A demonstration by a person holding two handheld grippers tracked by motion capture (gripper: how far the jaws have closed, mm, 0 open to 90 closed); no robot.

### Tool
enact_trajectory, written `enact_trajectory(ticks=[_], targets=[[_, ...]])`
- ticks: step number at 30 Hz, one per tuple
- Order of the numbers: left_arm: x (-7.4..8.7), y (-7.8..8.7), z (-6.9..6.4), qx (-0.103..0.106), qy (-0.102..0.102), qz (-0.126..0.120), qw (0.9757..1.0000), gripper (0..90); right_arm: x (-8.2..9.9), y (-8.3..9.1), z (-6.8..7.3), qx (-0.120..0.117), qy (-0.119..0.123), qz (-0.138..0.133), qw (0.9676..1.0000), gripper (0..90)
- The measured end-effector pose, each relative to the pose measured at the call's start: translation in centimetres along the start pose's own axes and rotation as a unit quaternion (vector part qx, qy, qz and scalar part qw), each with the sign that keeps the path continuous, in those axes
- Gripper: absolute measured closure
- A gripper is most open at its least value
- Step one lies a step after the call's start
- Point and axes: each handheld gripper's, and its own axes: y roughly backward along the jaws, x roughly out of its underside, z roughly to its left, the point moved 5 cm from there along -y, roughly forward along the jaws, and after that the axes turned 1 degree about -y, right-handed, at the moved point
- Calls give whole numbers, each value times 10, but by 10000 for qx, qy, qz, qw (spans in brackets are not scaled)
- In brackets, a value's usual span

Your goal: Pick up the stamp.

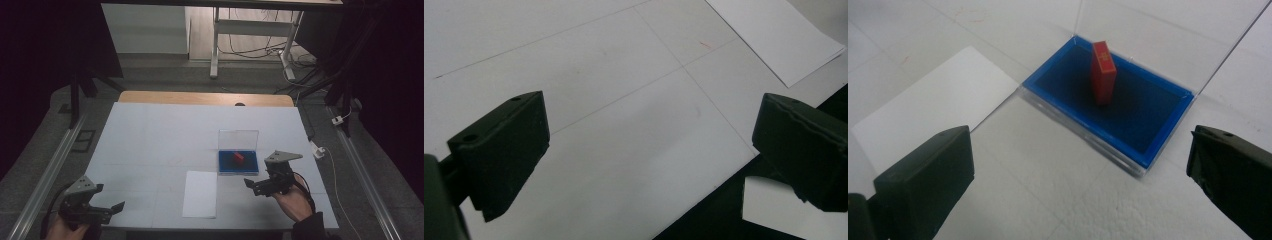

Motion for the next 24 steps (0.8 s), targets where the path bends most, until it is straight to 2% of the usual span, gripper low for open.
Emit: enact_trajectory(ticks=[3,16,24], targets=[[0,0,0,-4,3,6,10000,21,-4,-6,-3,129,13,37,9999,0],[0,0,0,-12,13,5,10000,21,-19,-26,-9,181,123,141,9997,0],[0,0,1,-2,28,8,10000,21,-27,-46,-14,186,191,257,9993,0]])
